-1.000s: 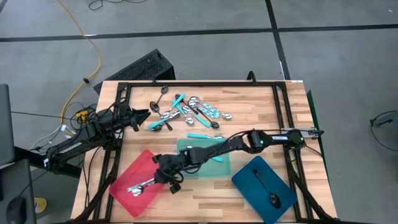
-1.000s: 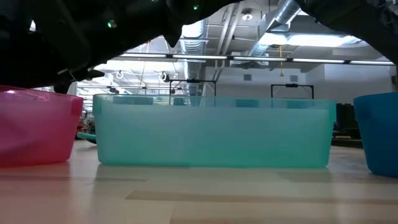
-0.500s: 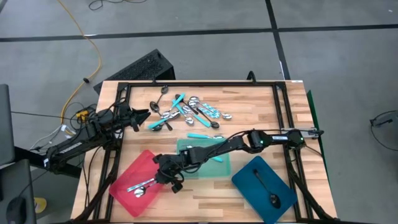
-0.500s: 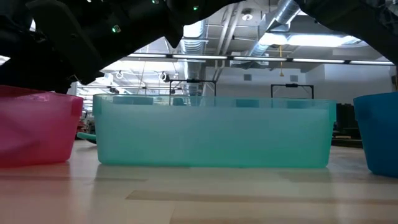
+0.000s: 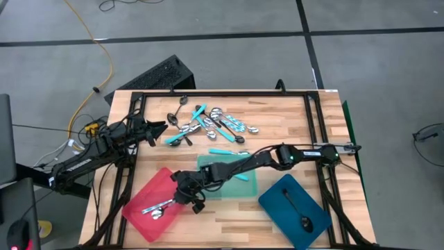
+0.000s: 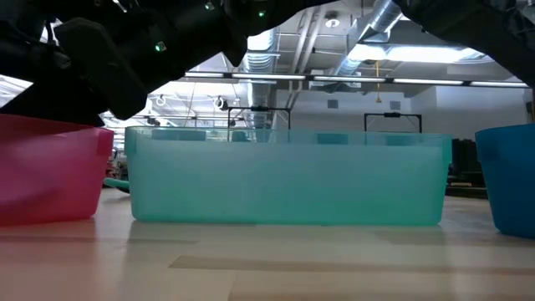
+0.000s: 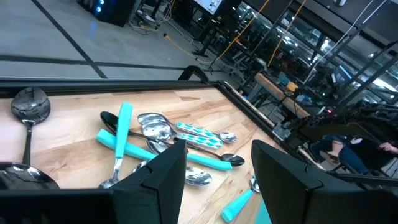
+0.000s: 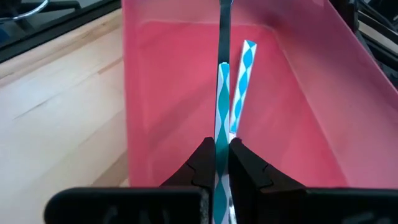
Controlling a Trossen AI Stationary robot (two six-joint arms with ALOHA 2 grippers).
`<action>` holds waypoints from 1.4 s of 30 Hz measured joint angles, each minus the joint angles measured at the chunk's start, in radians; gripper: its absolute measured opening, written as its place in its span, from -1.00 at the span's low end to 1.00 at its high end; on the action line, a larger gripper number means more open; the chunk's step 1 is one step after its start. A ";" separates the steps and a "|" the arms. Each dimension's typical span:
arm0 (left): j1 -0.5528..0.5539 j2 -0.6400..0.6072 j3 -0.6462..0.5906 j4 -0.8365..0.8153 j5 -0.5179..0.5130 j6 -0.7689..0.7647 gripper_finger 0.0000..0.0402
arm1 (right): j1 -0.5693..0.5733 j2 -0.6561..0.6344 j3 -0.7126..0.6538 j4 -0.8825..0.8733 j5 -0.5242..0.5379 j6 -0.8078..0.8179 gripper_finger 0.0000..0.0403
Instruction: Sort silverware by color (type)
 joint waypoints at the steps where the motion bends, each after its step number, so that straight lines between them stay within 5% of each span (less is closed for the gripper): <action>1: 0.000 0.000 0.000 0.000 0.000 0.000 -0.17 | -0.001 0.000 0.000 0.000 0.001 0.000 -0.75; 9: 0.000 0.000 0.000 0.000 -0.001 0.000 -0.17 | -0.004 0.000 0.000 0.001 0.001 -0.001 -0.73; 20: 0.000 0.000 0.000 -0.018 -0.001 0.001 -0.17 | -0.004 0.000 0.000 0.004 0.004 0.000 -0.38; 30: 0.000 0.000 0.001 -0.005 -0.001 -0.036 -0.17 | -0.023 -0.004 0.083 -0.062 0.037 0.086 -0.30; 42: 0.000 0.001 0.104 -0.004 0.019 -0.080 -0.17 | -0.137 -0.281 0.068 -0.295 0.169 0.030 -0.30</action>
